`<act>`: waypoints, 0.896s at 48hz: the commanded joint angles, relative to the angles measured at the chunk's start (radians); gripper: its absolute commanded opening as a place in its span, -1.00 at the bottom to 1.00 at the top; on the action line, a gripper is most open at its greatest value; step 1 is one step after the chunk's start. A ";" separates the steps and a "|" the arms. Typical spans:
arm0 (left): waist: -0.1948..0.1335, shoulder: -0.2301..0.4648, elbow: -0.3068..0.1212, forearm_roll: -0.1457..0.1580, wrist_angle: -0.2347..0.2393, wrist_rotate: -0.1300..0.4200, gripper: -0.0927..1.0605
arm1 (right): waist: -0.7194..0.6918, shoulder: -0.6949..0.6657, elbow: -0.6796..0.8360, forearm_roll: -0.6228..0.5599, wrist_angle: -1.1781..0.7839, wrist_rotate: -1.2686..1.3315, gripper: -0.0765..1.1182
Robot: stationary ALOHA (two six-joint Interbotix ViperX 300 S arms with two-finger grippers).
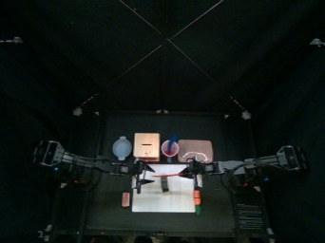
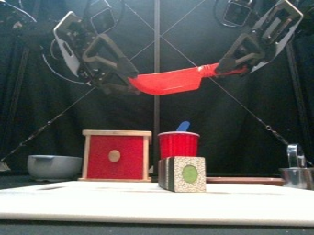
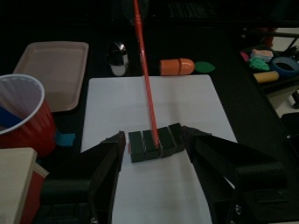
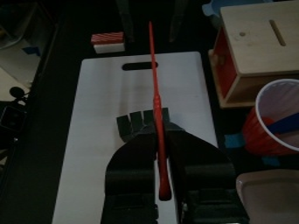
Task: Place sushi on board then cut the sushi with the knife then place the pieces on the plate
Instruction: Grasp knife edge with left hand
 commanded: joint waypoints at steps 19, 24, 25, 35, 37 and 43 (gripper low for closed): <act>0.020 0.018 -0.038 -0.041 -0.012 0.000 0.36 | -0.005 0.006 -0.012 0.000 -0.011 0.000 -0.32; 0.020 0.021 -0.040 -0.040 -0.012 0.000 0.28 | -0.005 0.008 -0.011 0.002 -0.011 0.000 -0.32; 0.018 0.023 -0.040 -0.041 -0.012 0.002 0.26 | -0.005 0.006 -0.011 0.003 -0.011 0.000 -0.32; 0.014 0.038 -0.043 -0.038 -0.012 0.002 0.06 | -0.005 0.011 -0.008 0.011 -0.011 0.002 -0.32; 0.014 0.041 -0.043 -0.038 -0.012 0.002 0.01 | -0.005 0.015 -0.006 0.012 -0.011 0.002 -0.32; 0.012 0.049 -0.044 -0.038 -0.012 0.002 -0.10 | -0.005 0.034 -0.002 0.020 -0.011 0.002 -0.32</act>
